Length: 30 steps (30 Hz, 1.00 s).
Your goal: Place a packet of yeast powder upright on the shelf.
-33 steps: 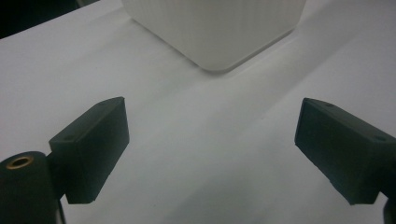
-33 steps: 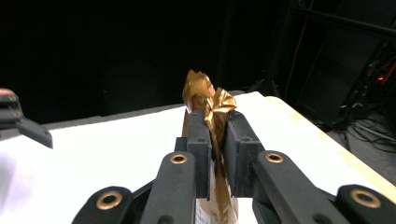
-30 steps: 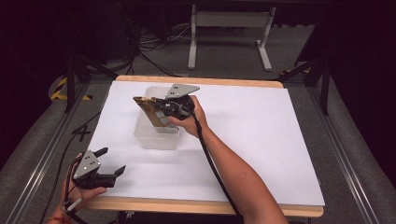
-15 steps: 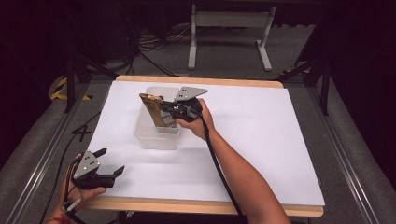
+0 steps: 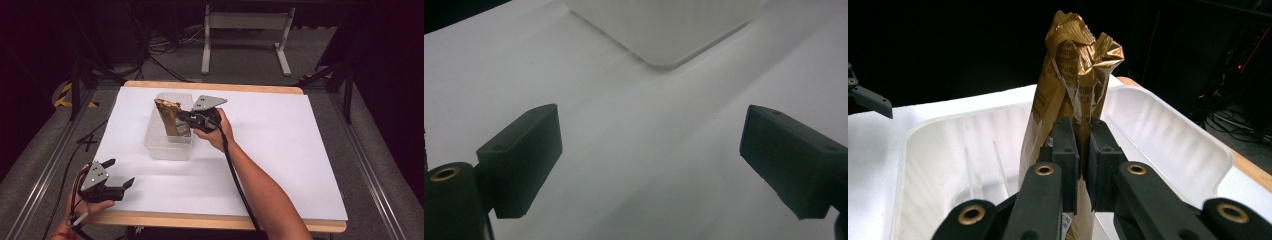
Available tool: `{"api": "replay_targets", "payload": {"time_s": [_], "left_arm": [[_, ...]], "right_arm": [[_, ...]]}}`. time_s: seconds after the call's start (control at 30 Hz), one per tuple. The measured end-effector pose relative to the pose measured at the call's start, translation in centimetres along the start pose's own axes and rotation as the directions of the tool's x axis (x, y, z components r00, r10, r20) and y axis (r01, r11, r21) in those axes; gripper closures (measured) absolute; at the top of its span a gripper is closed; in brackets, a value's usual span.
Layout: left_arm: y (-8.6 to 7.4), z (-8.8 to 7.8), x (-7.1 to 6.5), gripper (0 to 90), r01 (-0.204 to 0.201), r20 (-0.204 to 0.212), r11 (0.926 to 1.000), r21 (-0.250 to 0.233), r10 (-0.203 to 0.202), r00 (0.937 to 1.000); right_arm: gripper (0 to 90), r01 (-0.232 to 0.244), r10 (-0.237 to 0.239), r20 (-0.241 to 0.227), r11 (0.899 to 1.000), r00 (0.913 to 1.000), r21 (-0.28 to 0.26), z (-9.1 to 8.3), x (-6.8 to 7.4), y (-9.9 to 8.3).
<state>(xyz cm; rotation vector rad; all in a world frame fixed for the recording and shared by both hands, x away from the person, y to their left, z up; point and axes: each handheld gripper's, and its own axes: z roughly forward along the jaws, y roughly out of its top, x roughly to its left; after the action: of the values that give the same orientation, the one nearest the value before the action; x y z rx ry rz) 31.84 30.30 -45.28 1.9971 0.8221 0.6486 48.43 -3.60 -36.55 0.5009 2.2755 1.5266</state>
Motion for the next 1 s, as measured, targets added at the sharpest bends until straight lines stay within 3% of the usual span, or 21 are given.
{"api": "replay_targets", "payload": {"time_s": [0.57, 0.77, 1.0], "left_arm": [[0.1, -0.1, 0.0, 10.7, 0.001, 0.000, 0.9999, -0.014, -0.001, 1.0000], [0.2, -0.1, 0.1, 10.7, 0.004, 0.003, 0.9999, -0.015, -0.004, 1.0000], [0.3, 0.0, 0.1, 10.6, 0.010, 0.002, 0.9998, -0.019, -0.010, 0.9999]], "right_arm": [[88.8, 0.015, -0.015, -0.001, 1.000, 0.9999, 0.009, -0.4, 0.5, -0.4], [82.9, 0.011, -0.012, 0.022, 0.999, 0.9997, 0.032, -0.6, 0.4, -0.4], [75.7, 0.062, -0.067, 0.055, 0.995, 0.9963, 0.076, -1.6, 0.7, 0.3]]}}
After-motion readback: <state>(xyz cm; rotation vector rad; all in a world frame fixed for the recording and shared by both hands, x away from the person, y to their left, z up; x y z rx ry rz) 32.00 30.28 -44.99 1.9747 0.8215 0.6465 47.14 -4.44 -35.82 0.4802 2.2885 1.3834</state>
